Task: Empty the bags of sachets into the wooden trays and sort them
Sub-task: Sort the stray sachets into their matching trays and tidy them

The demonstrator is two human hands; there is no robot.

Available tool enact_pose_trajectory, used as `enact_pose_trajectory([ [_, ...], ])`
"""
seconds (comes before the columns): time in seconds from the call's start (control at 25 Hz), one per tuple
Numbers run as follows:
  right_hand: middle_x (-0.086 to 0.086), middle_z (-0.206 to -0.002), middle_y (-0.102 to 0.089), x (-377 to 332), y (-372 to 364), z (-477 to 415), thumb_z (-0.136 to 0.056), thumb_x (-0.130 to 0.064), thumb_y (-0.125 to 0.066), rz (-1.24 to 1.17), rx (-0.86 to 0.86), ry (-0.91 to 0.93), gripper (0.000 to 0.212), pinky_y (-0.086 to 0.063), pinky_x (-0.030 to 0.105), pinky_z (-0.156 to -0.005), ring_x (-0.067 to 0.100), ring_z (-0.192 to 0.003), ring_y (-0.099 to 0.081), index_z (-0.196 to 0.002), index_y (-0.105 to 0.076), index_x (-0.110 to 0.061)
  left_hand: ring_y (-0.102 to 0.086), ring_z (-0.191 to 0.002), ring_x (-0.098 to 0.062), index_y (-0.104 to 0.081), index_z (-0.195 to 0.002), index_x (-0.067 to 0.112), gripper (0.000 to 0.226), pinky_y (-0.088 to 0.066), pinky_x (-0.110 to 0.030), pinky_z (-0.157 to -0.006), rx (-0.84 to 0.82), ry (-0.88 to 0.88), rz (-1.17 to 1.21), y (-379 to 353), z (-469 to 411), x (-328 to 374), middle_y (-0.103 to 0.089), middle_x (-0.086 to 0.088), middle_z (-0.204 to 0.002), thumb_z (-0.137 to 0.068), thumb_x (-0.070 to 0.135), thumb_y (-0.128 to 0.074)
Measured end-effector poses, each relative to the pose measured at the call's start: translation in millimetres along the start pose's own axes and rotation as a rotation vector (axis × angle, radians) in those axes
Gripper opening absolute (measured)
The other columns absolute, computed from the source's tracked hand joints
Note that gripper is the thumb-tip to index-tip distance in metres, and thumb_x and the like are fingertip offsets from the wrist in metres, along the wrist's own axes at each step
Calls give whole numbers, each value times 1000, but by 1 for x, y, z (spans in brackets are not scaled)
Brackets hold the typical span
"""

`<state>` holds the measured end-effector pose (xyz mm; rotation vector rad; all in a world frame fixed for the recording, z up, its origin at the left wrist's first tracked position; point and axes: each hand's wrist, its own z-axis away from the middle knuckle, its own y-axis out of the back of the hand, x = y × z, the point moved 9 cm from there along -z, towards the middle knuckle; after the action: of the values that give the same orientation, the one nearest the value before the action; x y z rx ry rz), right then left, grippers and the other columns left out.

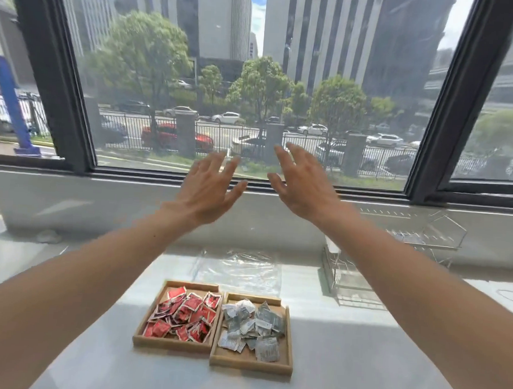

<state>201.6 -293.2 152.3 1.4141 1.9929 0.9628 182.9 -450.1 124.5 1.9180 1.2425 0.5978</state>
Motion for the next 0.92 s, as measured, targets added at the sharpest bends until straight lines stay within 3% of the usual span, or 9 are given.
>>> enact_pose_trajectory([
  [0.28, 22, -152, -36, -49, 126, -70, -100, -39, -43, 116, 257, 54, 58, -32, 53, -115, 38, -140, -36, -150, -28, -12, -33, -138, -41, -30, -148, 13, 65, -29, -55, -113, 232, -109, -117, 147, -47, -35, -33, -24, -151, -97, 55, -29],
  [0.44, 21, -155, -32, -71, 171, -84, -102, -41, -39, 203, 329, 70, 59, -27, 50, -117, 37, -141, -34, -151, -26, -12, -26, -143, -40, -27, -148, 16, 64, -23, -56, -116, 326, -125, -171, 195, -56, -53, -28, -21, -155, -98, 56, -28],
  [0.64, 21, -155, -31, -97, 193, -88, -102, -41, -42, 257, 380, 78, 59, -25, 48, -116, 37, -142, -33, -151, -28, -12, -14, -148, -36, -22, -152, 20, 70, -10, -53, -120, 387, -127, -189, 226, -54, -63, -19, -18, -160, -95, 60, -19],
  [0.92, 20, -156, -31, -106, 167, -85, -100, -43, -41, 281, 338, 91, 60, -26, 52, -117, 38, -142, -33, -152, -28, -14, -13, -148, -36, -24, -152, 19, 72, -10, -53, -119, 366, -158, -174, 206, -43, -57, -17, -18, -161, -94, 61, -16],
])
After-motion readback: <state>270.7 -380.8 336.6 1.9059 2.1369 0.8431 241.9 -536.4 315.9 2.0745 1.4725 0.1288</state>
